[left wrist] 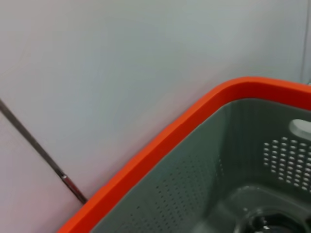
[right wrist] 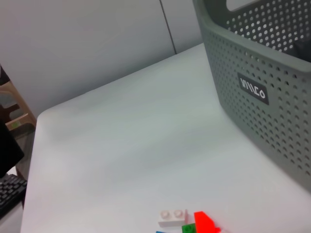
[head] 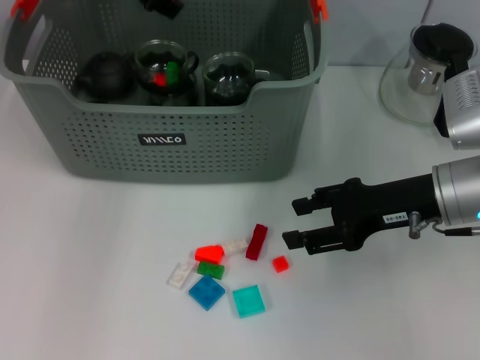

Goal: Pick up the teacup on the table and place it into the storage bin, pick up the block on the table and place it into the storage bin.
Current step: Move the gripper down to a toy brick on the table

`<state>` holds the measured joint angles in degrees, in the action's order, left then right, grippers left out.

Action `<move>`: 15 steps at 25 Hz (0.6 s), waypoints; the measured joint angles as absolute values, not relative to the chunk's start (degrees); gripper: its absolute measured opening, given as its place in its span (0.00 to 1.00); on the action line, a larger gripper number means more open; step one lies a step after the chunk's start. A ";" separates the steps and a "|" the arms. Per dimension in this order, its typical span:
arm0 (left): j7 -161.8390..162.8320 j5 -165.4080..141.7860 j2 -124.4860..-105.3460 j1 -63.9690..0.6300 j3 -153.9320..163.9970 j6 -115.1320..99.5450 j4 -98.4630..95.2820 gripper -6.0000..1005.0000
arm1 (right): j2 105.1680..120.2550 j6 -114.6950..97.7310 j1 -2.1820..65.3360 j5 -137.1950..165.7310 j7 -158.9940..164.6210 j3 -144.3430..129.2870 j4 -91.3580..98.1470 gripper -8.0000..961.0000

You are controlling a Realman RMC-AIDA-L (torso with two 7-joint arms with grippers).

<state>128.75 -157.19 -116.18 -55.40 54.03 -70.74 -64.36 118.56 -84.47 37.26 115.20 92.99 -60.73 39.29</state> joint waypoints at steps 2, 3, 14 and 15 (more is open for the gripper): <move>128.70 -156.04 -116.33 -53.85 53.98 -75.00 -68.42 0.68 | 118.52 -84.77 37.24 115.22 92.98 -60.72 39.30 0.74; 128.49 -154.98 -116.46 -52.82 53.96 -78.30 -71.32 0.72 | 118.44 -84.87 37.22 115.22 92.97 -60.71 39.31 0.74; 117.00 -144.92 -124.06 -37.60 58.82 -109.83 -98.68 0.86 | 117.86 -87.63 37.52 117.74 92.97 -60.57 39.30 0.74; 117.00 -144.92 -124.06 -37.60 58.82 -109.83 -98.68 0.86 | 117.86 -87.96 37.57 117.98 92.97 -60.60 39.30 0.74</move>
<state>117.00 -144.92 -124.06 -37.60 58.82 -109.83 -98.68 117.86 -87.96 37.57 117.98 92.97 -60.60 39.30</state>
